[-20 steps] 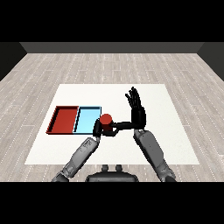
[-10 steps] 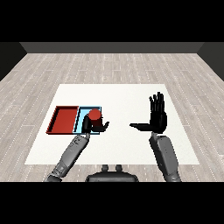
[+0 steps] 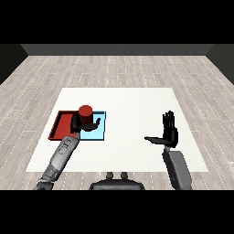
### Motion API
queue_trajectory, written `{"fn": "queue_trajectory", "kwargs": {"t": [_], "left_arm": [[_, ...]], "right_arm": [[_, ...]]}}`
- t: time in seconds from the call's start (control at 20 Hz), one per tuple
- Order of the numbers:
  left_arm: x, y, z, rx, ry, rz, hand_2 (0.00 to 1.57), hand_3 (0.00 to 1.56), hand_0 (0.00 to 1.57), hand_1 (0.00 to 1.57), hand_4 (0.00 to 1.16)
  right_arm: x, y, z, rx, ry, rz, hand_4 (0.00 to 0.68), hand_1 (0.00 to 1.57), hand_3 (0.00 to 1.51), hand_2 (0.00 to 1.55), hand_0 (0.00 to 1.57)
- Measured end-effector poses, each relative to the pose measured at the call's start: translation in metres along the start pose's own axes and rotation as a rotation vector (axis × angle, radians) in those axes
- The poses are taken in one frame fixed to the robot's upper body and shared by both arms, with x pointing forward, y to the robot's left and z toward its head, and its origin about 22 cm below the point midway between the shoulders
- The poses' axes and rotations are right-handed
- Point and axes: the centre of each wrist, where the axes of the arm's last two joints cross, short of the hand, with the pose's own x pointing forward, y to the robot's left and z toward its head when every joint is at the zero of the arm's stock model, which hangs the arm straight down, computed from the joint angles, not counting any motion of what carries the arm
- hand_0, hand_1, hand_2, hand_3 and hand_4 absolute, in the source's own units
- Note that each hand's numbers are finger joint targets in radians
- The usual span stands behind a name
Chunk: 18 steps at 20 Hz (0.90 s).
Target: Pick the red can and put it in the red box
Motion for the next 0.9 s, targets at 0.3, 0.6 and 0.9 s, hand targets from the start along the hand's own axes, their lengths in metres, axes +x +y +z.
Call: {"fn": "queue_trajectory", "kwargs": {"t": [0.3, 0.6, 0.9], "left_arm": [[-0.024, 0.038, -0.029, 0.058, 0.070, -0.168, 1.46, 1.44, 1.53, 1.53, 1.08], [-0.072, 0.090, -0.043, 0.140, 0.246, -0.278, 1.57, 1.49, 1.57, 1.57, 1.09], [-0.126, 0.122, -0.029, 0.198, 0.414, -0.346, 1.49, 1.46, 1.47, 1.47, 1.02]], "right_arm": [[-0.013, -0.014, 0.017, -0.018, 0.063, 0.019, 0.000, 0.00, 0.00, 0.00, 0.00], [-0.023, -0.016, 0.020, -0.011, 0.089, 0.042, 0.000, 0.00, 0.00, 0.00, 0.00], [-0.028, -0.017, 0.017, -0.005, 0.053, 0.038, 0.000, 0.00, 0.00, 0.00, 0.00]]}}
